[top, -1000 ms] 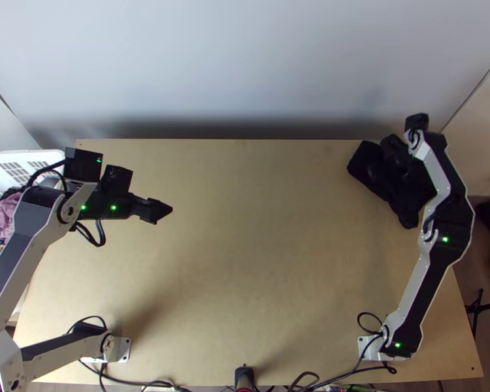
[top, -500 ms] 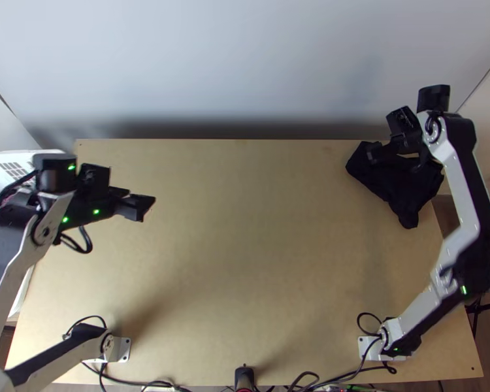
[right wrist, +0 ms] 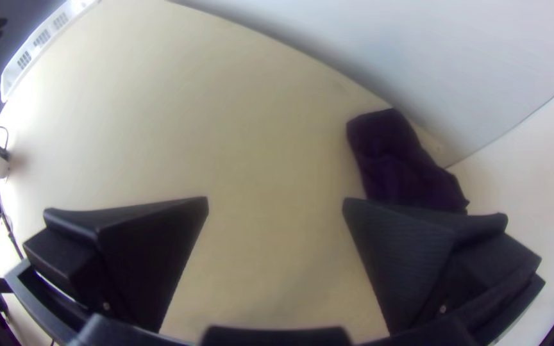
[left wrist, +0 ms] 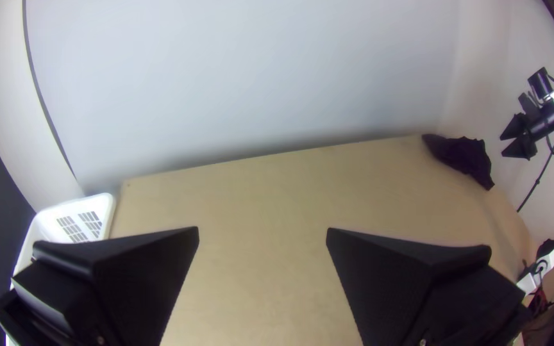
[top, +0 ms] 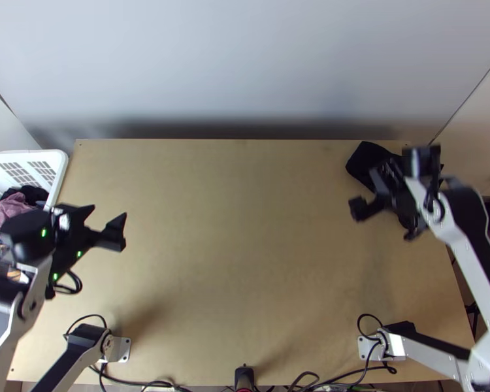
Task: Fold the t-shirt
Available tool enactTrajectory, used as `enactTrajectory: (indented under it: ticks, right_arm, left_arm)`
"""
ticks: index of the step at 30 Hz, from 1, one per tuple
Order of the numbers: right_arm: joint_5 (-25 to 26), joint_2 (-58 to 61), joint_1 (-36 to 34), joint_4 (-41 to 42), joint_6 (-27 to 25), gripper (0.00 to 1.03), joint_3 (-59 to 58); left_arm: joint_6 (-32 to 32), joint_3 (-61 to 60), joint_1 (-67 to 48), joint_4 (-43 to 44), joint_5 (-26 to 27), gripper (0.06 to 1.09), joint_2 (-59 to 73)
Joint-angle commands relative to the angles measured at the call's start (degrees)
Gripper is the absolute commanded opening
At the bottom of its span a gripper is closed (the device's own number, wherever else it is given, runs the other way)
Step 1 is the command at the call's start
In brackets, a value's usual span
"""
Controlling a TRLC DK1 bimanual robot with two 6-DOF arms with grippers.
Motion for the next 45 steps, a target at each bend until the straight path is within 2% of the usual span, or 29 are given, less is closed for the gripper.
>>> enactTrajectory:
  ticks: [1,3,8,13,15,18,20,23,28,30,34,36,37,39,41,43,45]
  right_arm:
    - [-0.55,-15.19,1.19,3.54,1.34,0.98,-15.74]
    - [-0.02,-19.24,-0.56,5.91,1.42,0.98,-18.28]
    - [7.45,-31.98,-0.83,19.62,0.81,0.98,-29.36]
    - [8.33,-32.77,-0.65,23.4,0.11,0.98,-35.34]
    - [11.23,-33.56,-0.74,28.15,-1.65,0.98,-38.94]
    - [12.98,-37.69,-0.65,35.53,-2.36,0.98,-43.95]
    - [13.16,-39.63,-0.04,39.05,-2.88,0.98,-46.67]
    - [12.55,-39.63,3.57,39.31,-4.46,0.98,-49.05]
    - [11.84,-41.3,4.01,48.45,-9.65,0.98,-58.71]
    - [11.84,-43.85,4.62,52.5,-11.76,0.98,-63.64]
    - [11.84,-52.28,4.36,53.73,-12.64,0.98,-70.23]
    - [11.84,-53.6,4.62,51.62,-11.76,0.98,-70.32]
    - [11.84,-53.08,4.97,51.44,-11.67,0.98,-70.32]
    - [11.4,-53.25,5.5,48.63,-9.74,0.98,-70.4]
    - [6.13,-54.57,5.76,45.73,-10.27,0.98,-70.49]
    - [4.64,-56.94,3.92,43.97,-10.35,0.98,-70.58]
    - [-2.92,-59.32,1.37,37.29,-15.01,0.98,-70.67]
  left_arm:
    - [2.49,-11.14,0.14,4.59,-4.85,1.03,-12.5]
    - [3.54,-13.61,0.14,4.59,-5.37,1.03,-14.52]
    - [2.93,-19.49,0.58,8.01,-5.2,1.03,-18.92]
    - [1.26,-23.89,0.23,13.38,-4.85,1.03,-20.06]
    - [2.66,-27.14,0.32,16.89,-5.02,1.03,-22.08]
    - [2.93,-32.68,1.11,24.45,-5.11,1.03,-28.5]
    - [3.63,-36.11,2.34,25.42,-5.11,1.03,-34.21]
    - [3.54,-38.57,6.03,23.75,-5.11,1.03,-40.45]
    - [4.33,-42.61,10.78,21.29,-5.11,1.03,-39.75]
    - [1.26,-43.75,11.3,24.54,-4.58,1.03,-39.57]
    - [2.66,-48.15,9.72,34.47,-3.88,1.03,-40.1]
    - [7.23,-50.7,8.58,38.6,-3.62,1.03,-40.18]
    - [8.9,-50.78,9.11,37.37,-3.62,1.03,-40.01]
    - [7.76,-50.87,10.51,34.12,-3.18,1.03,-39.66]
    - [5.04,-50.78,9.81,28.93,-1.59,1.03,-40.18]
    - [4.16,-50.87,9.81,27.96,0.16,1.03,-39.39]
    - [4.16,-50.87,10.07,28.05,0.16,1.03,-40.1]
